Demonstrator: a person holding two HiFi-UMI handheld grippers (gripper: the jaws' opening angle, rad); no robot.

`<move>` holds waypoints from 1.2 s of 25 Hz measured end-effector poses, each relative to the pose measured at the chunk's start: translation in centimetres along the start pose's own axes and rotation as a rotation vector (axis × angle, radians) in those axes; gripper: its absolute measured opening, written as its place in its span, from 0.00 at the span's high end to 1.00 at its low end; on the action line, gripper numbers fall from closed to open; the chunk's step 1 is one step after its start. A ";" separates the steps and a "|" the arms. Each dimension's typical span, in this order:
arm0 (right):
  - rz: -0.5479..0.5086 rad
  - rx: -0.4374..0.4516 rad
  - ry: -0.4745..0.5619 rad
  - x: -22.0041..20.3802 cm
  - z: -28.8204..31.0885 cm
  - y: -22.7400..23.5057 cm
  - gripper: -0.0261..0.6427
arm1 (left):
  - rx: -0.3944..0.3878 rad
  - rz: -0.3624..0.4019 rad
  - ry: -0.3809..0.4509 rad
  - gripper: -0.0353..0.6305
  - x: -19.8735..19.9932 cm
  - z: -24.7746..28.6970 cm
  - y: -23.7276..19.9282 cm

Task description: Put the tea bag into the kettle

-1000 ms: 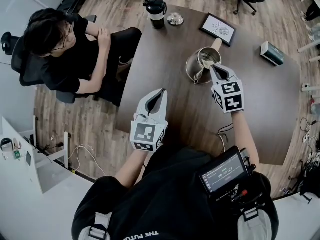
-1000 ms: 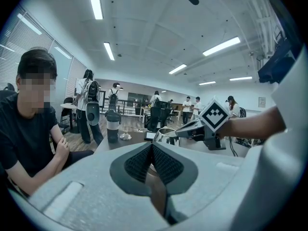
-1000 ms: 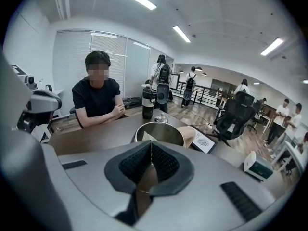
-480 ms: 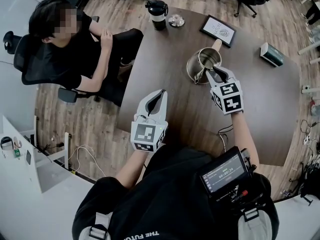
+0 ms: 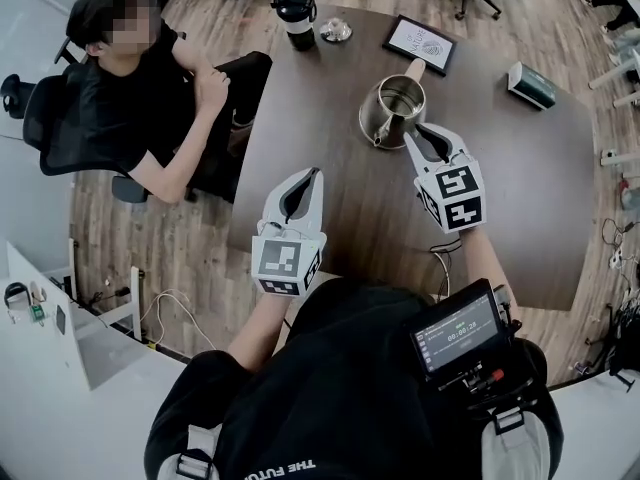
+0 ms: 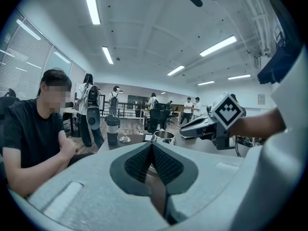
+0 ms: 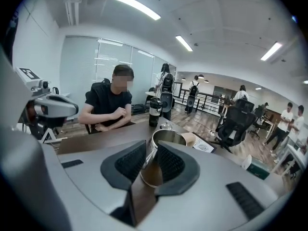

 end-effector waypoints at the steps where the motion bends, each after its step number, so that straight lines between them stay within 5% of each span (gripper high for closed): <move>1: 0.005 0.002 0.016 0.1 -0.7 -0.1 0.85 | -0.003 0.001 -0.001 0.94 0.1 -0.1 0.3; 14: 0.086 0.020 0.179 -1.0 -11.0 1.7 0.95 | -0.034 0.033 0.009 0.94 1.8 0.1 7.3; 30: 0.177 0.031 0.214 -7.9 -22.0 6.3 0.95 | -0.085 0.106 0.047 0.94 5.9 0.5 21.4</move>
Point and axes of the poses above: the fingertips, and each gripper's own axes: z forward along the fingers, y to its right, x out of its top, the point moved 9 cm from there along -z, backward along the fingers, and after that the axes turned 11 degrees about z, right-handed, at the moved point
